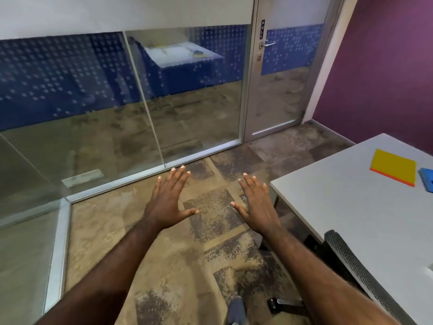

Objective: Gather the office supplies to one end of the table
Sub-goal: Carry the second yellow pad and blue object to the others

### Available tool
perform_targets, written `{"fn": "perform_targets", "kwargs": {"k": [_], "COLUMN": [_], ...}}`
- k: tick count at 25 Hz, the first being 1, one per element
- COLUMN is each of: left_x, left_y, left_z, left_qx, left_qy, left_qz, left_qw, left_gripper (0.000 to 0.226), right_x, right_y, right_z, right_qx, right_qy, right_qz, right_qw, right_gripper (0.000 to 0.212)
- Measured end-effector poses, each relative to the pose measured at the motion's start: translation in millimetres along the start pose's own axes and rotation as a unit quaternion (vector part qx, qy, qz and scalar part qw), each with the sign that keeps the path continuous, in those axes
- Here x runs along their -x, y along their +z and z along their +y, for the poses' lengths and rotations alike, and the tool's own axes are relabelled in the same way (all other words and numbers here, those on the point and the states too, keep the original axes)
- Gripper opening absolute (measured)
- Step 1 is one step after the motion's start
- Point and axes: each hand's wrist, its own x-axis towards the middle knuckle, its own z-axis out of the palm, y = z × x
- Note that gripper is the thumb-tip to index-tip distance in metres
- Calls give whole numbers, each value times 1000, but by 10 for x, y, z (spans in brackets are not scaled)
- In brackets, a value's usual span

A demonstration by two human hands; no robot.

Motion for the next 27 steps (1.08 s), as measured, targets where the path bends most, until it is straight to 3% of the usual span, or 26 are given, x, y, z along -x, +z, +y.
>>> {"fn": "perform_targets", "kwargs": {"k": [12, 22, 27], "left_x": [-2302, -4546, -5628], "left_y": [664, 1435, 1731], "left_z": [-754, -1619, -1660], "left_qx": [24, 105, 125], "left_qy": [-18, 83, 146], "left_qz": [-43, -113, -147], "left_qw": [999, 985, 970], "left_gripper": [115, 113, 112], "right_x": [-2148, -3642, -4166], "right_y": [448, 978, 1113], "right_z": [1087, 1960, 2269], "right_qx": [1, 36, 38], "right_qy": [53, 158, 240], "right_qz": [-30, -9, 13], "right_qw": [998, 987, 970], "right_gripper": [74, 68, 69]}}
